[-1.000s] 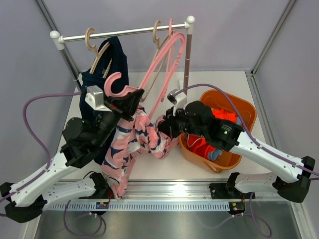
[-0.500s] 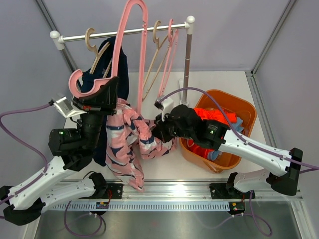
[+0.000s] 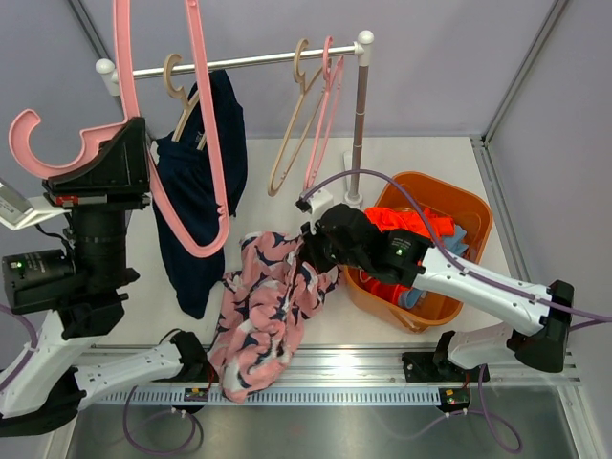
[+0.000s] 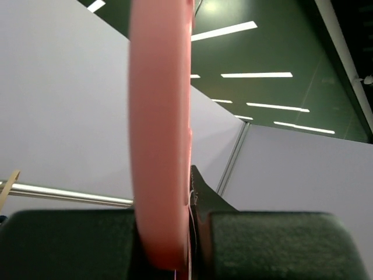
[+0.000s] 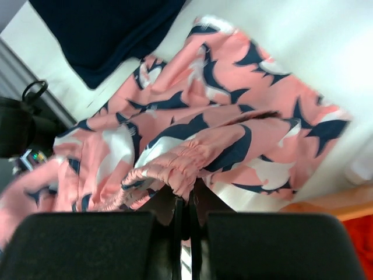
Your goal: Remove the shorts from the hanger
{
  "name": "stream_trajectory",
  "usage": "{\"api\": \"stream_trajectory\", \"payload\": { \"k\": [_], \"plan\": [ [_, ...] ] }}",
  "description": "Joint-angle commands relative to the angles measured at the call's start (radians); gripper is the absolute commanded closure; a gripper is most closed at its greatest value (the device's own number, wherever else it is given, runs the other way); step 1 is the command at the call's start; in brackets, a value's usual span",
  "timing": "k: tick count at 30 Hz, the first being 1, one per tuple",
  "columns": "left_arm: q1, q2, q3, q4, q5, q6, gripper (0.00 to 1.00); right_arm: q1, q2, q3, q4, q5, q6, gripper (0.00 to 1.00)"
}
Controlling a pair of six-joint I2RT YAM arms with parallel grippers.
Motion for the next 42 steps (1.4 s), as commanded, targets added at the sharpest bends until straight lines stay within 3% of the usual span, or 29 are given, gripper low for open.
{"api": "stream_trajectory", "payload": {
  "k": [1,6,11,16,26,37,42],
  "plan": [
    [-0.001,0.040,0.063,-0.181,-0.086,0.010,1.00,0.010,-0.048,0.178,-0.063,0.143,-0.061,1.00],
    [-0.001,0.020,0.028,-0.268,-0.131,0.002,1.00,0.010,-0.142,0.377,-0.105,0.477,-0.145,1.00],
    [-0.001,-0.010,-0.021,-0.310,-0.148,-0.007,1.00,0.010,-0.314,0.488,0.094,0.712,-0.294,1.00],
    [-0.001,-0.027,-0.055,-0.337,-0.162,-0.013,1.00,0.010,-0.476,0.462,0.462,0.734,-0.516,1.00],
    [-0.001,-0.030,-0.080,-0.351,-0.171,-0.005,1.00,0.010,-0.507,0.351,0.724,0.786,-0.690,1.00],
    [-0.001,-0.027,-0.086,-0.356,-0.166,-0.012,1.00,-0.013,-0.288,0.477,0.731,0.845,-0.856,0.96],
    [-0.001,-0.030,-0.092,-0.370,-0.162,-0.028,0.99,-0.189,-0.178,0.670,0.557,0.777,-0.756,0.96]
  ]
}}
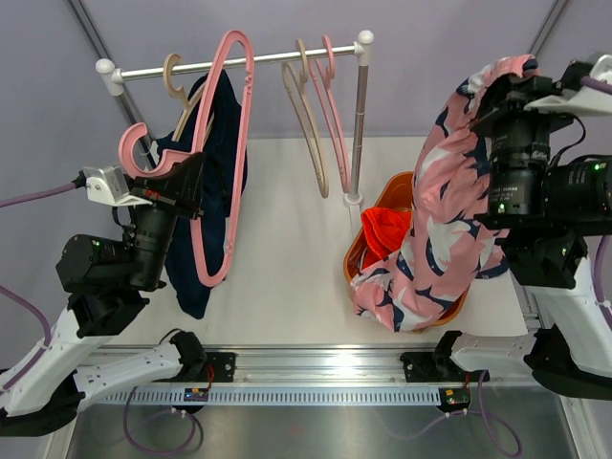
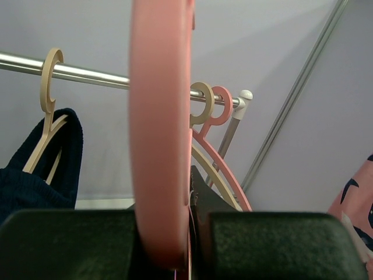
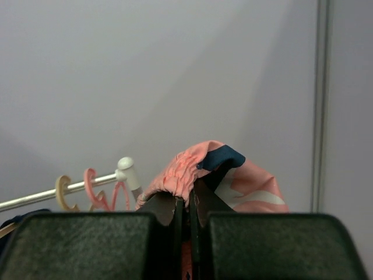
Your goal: Remove the shorts from the hanger
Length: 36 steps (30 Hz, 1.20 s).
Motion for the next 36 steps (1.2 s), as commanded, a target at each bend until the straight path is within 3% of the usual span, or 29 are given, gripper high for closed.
{"api": "stream_trajectory", "payload": {
  "k": [1,6,11,14,23,26,29,36],
  "plan": [
    [-0.001,-0.013,-0.006,0.020,-0.005,-0.022,0.99,-0.121,0.035,0.149,-0.115,-0.045,0.062,0.95],
    [-0.001,-0.022,-0.016,0.013,-0.005,-0.031,0.99,-0.311,0.087,0.163,-0.256,-0.062,0.199,0.94],
    [-0.001,-0.027,-0.017,-0.001,-0.002,-0.037,0.99,-0.521,0.121,0.146,-0.491,-0.232,0.499,0.94],
    [-0.001,-0.030,-0.020,-0.010,-0.003,-0.039,0.99,-0.580,0.116,0.091,-0.598,-0.309,0.628,1.00],
    [-0.001,-0.044,-0.036,-0.026,-0.011,-0.040,0.99,-0.580,-0.063,-0.580,-0.601,-0.501,0.952,1.00],
    [-0.001,-0.047,-0.034,-0.030,-0.006,-0.043,0.99,-0.580,-0.077,-0.814,-0.516,-0.596,1.059,1.00],
    [-0.001,-0.042,-0.034,-0.032,-0.006,-0.043,0.98,-0.580,-0.017,-0.951,-0.453,-0.688,1.138,1.00],
    [-0.001,-0.038,-0.019,-0.061,-0.006,-0.053,0.98,-0.581,0.174,-1.090,-0.267,-0.834,1.255,1.00]
  ]
}}
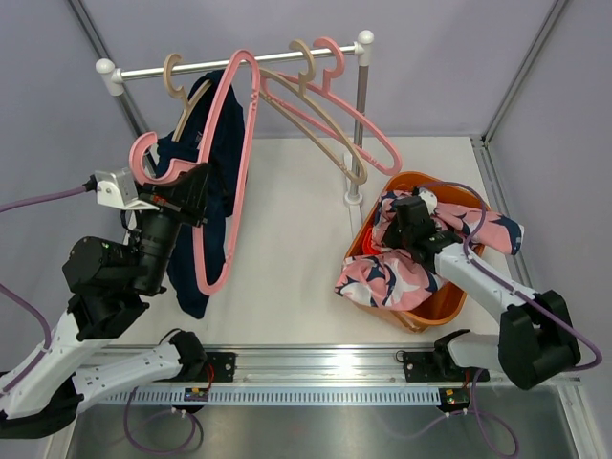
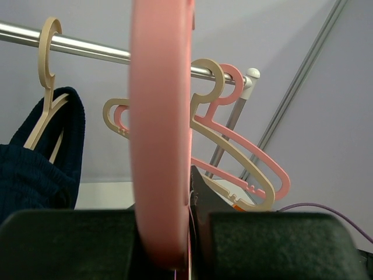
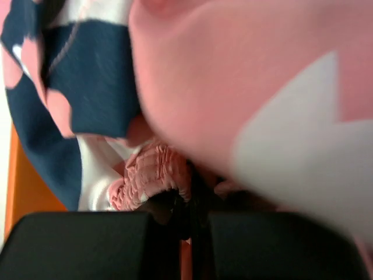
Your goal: Remove the shorts from the hanger
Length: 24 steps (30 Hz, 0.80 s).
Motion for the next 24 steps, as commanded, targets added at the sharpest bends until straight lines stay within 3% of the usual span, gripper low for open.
{"api": "stream_trajectory", "payload": {
  "k": [1,9,17,24],
  "plan": [
    [-0.001,-0.002,0.026,-0.009,-0.006,-0.020,0.97,-0.002,0.061,-0.056,0.134,-0.127,0.125,1.00],
    [-0.001,0.024,0.074,-0.074,-0.010,-0.040,0.97,-0.002,0.074,-0.088,0.133,-0.112,0.148,0.94],
    [-0.001,0.157,0.213,-0.267,-0.061,-0.071,0.96,-0.004,-0.190,-0.038,-0.010,-0.030,0.076,0.57],
    [-0.001,0.307,0.380,-0.506,-0.188,-0.115,1.00,-0.002,-0.359,0.102,-0.143,-0.029,-0.031,0.36]
  ]
}}
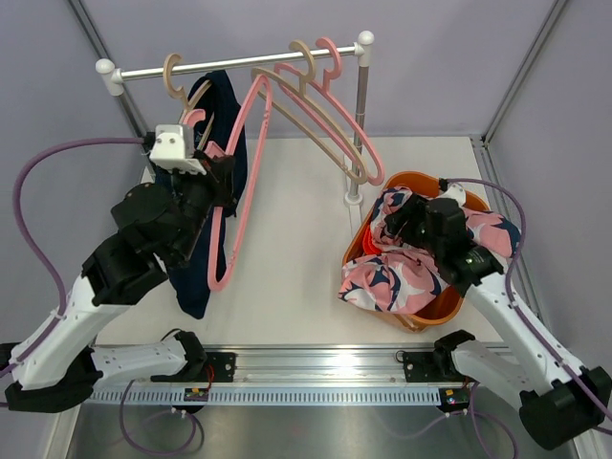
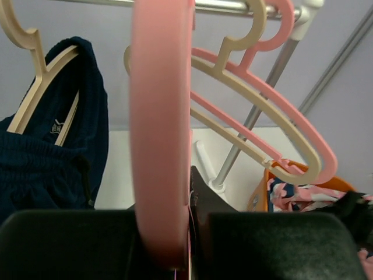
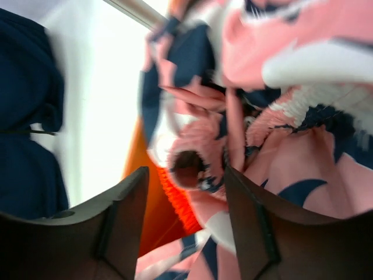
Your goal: Remove the shorts from the hanger
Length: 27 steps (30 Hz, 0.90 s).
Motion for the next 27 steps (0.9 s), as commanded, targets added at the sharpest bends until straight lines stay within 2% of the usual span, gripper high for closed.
{"api": "stream_trajectory", "payload": {
  "k": [1,6,9,14,19,22,27],
  "plan": [
    [-0.001,0.066,0.094,-0.133,-0.099,-0.026,1.00,0.005,-0.068,0.120,-0.089,0.026,-0.076,0.36],
    [0.007,0.194,0.216,-0.184,-0.162,0.046,0.97,0.003,-0.140,0.189,-0.146,0.022,-0.096,0.34],
    [0.057,0.254,0.320,-0.235,-0.167,0.077,0.97,0.003,-0.181,0.208,-0.152,-0.001,-0.098,0.33],
    [0.273,0.382,0.457,-0.305,0.062,0.037,0.98,0.003,-0.218,0.243,-0.178,-0.023,-0.116,0.31],
    [0.362,0.561,0.633,-0.328,0.154,0.071,0.95,0.003,-0.244,0.274,-0.202,-0.041,-0.129,0.30],
    [0.379,0.636,0.730,-0.328,0.180,0.101,0.95,0.003,-0.267,0.284,-0.218,-0.040,-0.135,0.29],
    [0.416,0.738,0.810,-0.269,0.211,0.130,0.90,0.005,-0.301,0.284,-0.230,-0.018,-0.145,0.27]
  ]
}}
